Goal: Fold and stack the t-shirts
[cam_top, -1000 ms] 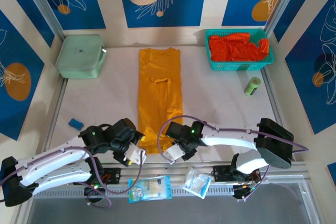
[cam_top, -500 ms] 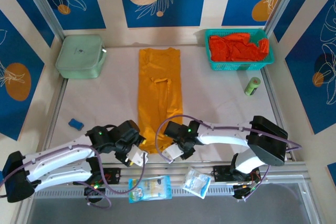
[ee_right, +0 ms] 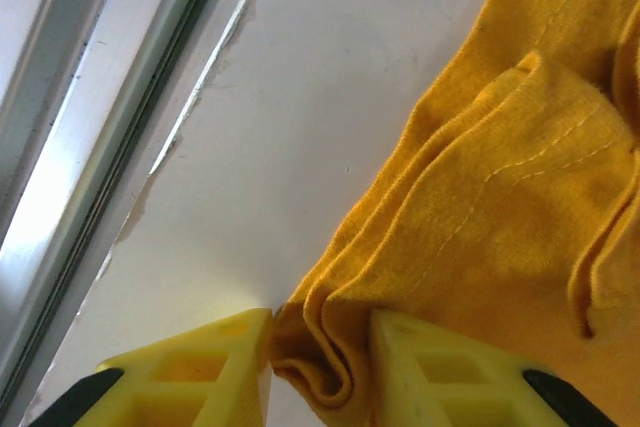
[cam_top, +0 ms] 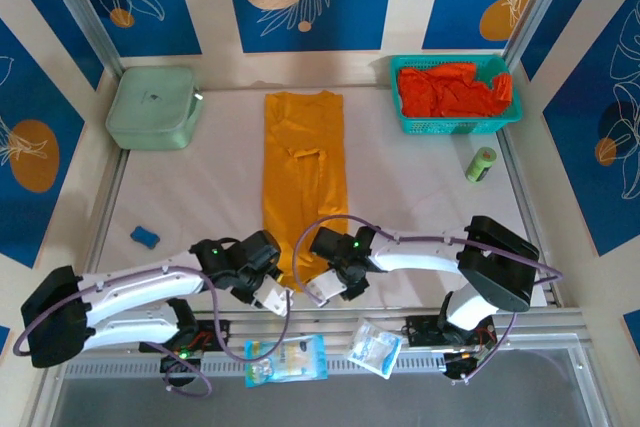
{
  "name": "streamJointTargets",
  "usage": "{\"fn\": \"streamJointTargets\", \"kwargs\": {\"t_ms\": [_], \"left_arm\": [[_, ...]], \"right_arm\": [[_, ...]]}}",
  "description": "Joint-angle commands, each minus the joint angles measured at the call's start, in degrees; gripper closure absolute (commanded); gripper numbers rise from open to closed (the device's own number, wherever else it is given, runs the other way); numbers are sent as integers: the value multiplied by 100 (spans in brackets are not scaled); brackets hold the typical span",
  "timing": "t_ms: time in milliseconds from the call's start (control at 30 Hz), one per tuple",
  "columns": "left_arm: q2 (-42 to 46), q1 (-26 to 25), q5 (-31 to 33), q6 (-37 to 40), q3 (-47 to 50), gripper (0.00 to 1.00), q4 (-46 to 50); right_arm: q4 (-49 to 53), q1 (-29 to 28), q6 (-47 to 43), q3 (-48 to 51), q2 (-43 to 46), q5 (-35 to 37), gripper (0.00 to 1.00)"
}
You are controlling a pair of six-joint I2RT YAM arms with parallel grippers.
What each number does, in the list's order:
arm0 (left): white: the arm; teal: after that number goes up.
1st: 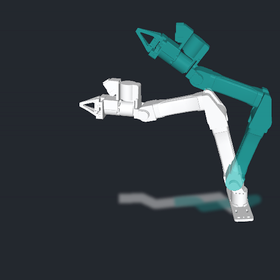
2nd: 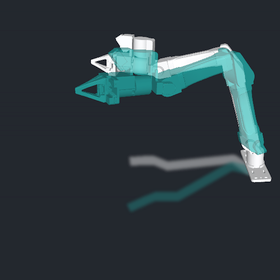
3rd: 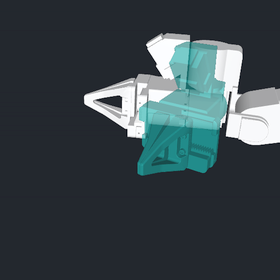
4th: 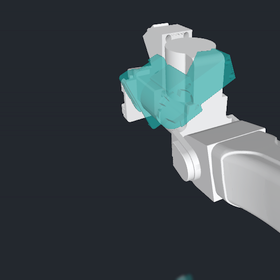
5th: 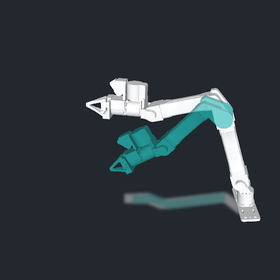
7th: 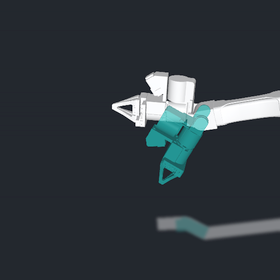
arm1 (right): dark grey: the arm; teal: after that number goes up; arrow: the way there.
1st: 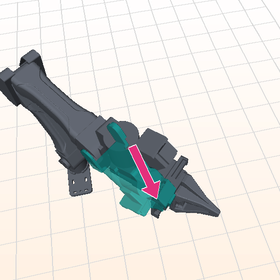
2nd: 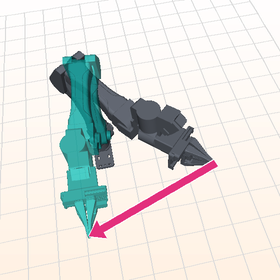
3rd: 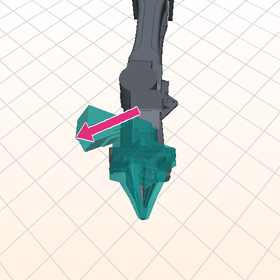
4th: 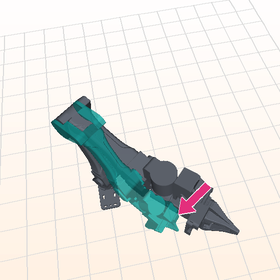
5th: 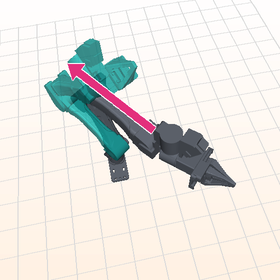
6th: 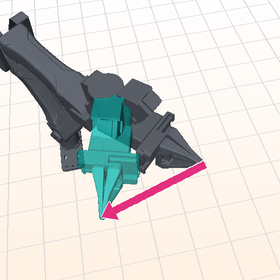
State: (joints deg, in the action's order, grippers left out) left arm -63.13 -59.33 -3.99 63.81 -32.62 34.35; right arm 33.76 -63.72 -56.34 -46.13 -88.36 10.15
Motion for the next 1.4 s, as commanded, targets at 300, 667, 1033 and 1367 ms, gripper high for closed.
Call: {"fn": "streamJointTargets", "kwargs": {"t_ms": [300,667,1033,1367], "left_arm": [[-676,35,135,257,-49,50,80],[-1108,466,250,515,510,55,-1732],[-1737,580,293,665,332,72,-2243],[-1724,588,503,688,125,100,-1848]], "right_arm": [[-150,46,131,32,68,-86,71],[-12,-52,200,73,134,-108,72],[219,-139,303,20,264,-101,75],[203,-141,360,114,618,-58,94]]}}
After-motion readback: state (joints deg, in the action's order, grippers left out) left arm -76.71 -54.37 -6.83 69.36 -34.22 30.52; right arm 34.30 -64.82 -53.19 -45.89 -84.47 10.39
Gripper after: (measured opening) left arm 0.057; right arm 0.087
